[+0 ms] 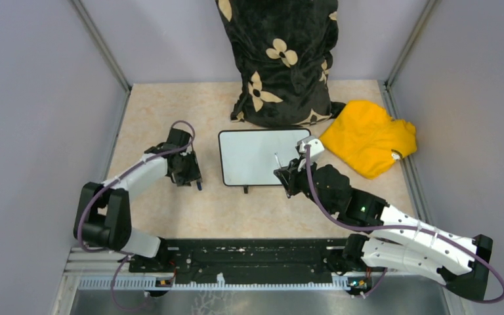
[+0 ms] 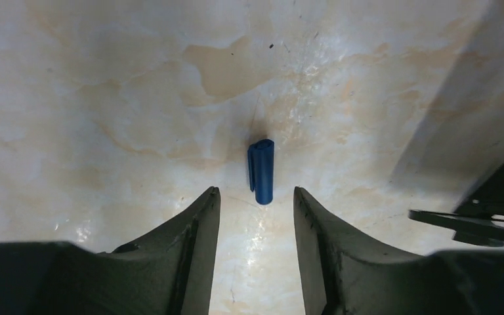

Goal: Write a sentence on the whiteboard
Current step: Place the pen cap at the center of the board, then write a sentence on the whiteboard.

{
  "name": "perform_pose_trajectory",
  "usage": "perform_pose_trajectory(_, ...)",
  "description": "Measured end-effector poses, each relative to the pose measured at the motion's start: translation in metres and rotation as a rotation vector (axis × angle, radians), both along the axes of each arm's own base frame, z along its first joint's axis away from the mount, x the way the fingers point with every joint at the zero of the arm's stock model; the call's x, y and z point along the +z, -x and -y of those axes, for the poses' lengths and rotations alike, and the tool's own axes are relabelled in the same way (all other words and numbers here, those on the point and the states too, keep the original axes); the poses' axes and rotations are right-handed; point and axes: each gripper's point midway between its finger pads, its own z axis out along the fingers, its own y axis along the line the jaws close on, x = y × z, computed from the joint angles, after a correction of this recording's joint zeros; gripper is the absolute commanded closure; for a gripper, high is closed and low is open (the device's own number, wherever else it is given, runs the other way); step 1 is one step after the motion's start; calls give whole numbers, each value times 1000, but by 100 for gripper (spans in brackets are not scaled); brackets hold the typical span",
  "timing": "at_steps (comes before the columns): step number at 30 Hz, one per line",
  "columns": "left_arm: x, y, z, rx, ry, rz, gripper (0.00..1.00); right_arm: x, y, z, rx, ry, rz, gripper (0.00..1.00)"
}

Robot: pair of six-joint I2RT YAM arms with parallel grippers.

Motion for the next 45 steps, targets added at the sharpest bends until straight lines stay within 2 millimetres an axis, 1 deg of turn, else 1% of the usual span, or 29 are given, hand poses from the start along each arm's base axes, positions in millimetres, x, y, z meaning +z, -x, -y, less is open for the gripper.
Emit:
perform_pose_trajectory(2,14,-4,-2,11,-1,52,35,0,0,0,0,0,0,100)
perform_pose_trajectory(4,34,-9,-3,17,9,122,30,0,0,0,1,0,0,100)
perform_pose_trajectory(6,57,-13,-1,15,32,199,23,0,1,-1,5,-1,-1,100)
perform_pose_trajectory(7,70,-14,0,10,50,245,18,0,1,-1,8,-1,-2,100)
perform_pose_trajectory(8,84,-16,3,0,74,296,10,0,2,-2,15,-2,-3,100)
perform_pose_trajectory(9,98,-17,7,-15,102,346,6,0,3,-3,25,-2,-4,100)
perform_pose_trajectory(10,111,-18,10,-34,126,393,4,0,4,-5,37,-4,-5,100)
perform_pose_trajectory(12,147,-19,23,-90,213,522,2,2,7,-8,65,-5,-4,100)
perform_pose_trajectory(13,169,-20,32,-131,271,598,1,5,9,-11,79,-10,0,100)
perform_pose_trajectory(15,192,-18,45,-189,344,679,1,10,12,-17,117,-13,9,100)
perform_pose_trajectory(17,219,-13,64,-277,461,773,1,17,14,-24,157,-20,24,100)
perform_pose_trajectory(20,249,-1,93,-411,634,861,1,25,18,-35,215,-35,42,100)
perform_pose_trajectory(22,259,7,108,-488,730,881,1,28,21,-42,250,-42,47,100)
perform_pose_trajectory(25,267,26,126,-597,839,900,1,30,24,-52,296,-48,43,100)
perform_pose_trajectory(28,275,42,138,-685,908,929,1,27,25,-61,321,-47,35,100)
perform_pose_trajectory(32,288,50,144,-745,945,983,1,21,24,-69,342,-39,23,100)
perform_pose_trajectory(35,291,48,146,-747,934,1013,1,21,23,-75,350,-34,17,100)
perform_pose_trajectory(40,284,32,153,-693,894,1002,1,29,19,-81,352,-51,38,100)
perform_pose_trajectory(43,280,17,151,-622,867,1010,1,42,14,-83,334,-90,75,100)
perform_pose_trajectory(45,281,9,148,-571,860,1043,1,51,11,-84,316,-117,99,100)
